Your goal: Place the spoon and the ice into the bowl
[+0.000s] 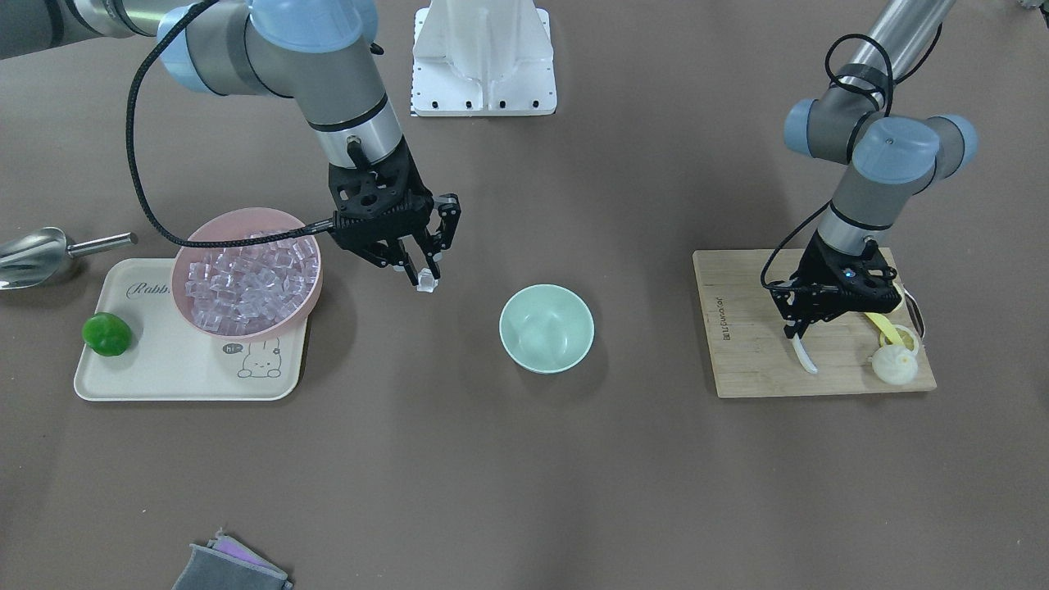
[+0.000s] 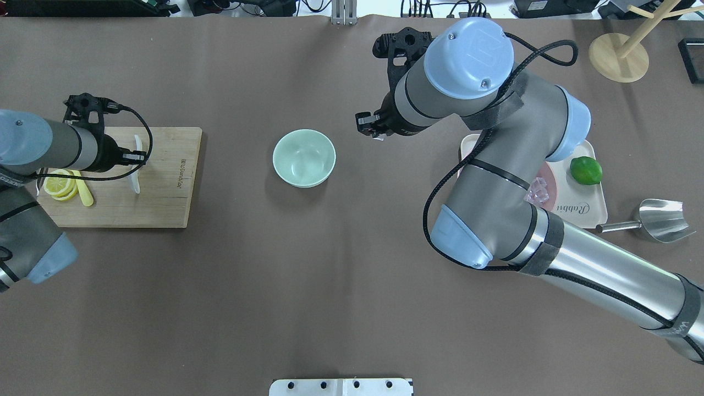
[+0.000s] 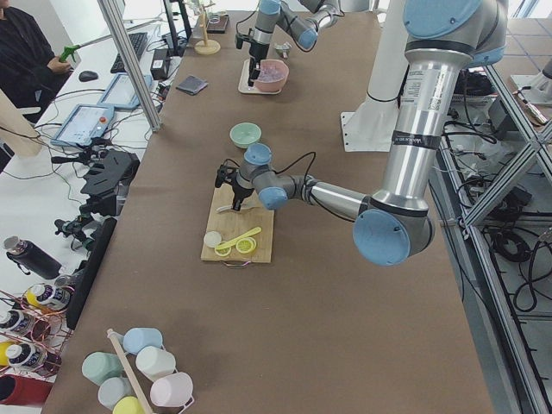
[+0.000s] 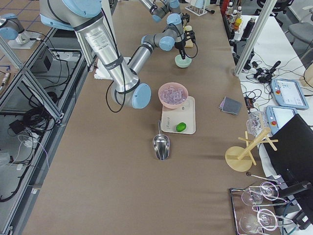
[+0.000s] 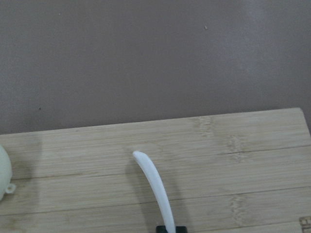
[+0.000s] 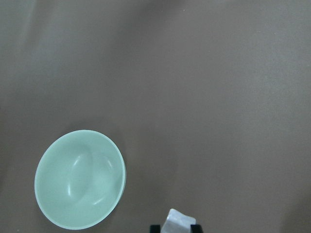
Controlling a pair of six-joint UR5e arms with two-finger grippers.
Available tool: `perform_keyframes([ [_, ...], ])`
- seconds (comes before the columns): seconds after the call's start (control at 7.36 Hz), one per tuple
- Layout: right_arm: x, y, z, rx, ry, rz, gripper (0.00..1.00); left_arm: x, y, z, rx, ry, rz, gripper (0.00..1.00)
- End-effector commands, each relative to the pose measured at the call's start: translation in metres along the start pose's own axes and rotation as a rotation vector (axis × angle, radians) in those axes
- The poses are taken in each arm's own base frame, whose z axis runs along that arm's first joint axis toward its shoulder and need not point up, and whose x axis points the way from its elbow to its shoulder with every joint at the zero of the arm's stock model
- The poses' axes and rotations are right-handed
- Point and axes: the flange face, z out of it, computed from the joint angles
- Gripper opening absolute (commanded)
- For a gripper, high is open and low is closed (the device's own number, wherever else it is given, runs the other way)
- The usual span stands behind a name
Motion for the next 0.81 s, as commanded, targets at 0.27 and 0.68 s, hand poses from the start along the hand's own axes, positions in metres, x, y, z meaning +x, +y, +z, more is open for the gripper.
perform_keyframes([
  [0.27,-0.074,-0.01,0.044,0.058,0.06,0.022,0.0,0.035,-0.135,-0.095,-0.042,0.151,-0.105,0.0],
  [0.68,-0.106,-0.002,0.111,0.165,0.044,0.047,0.0,0.105,-0.175,-0.125,-0.026,0.201,-0.222,0.0],
])
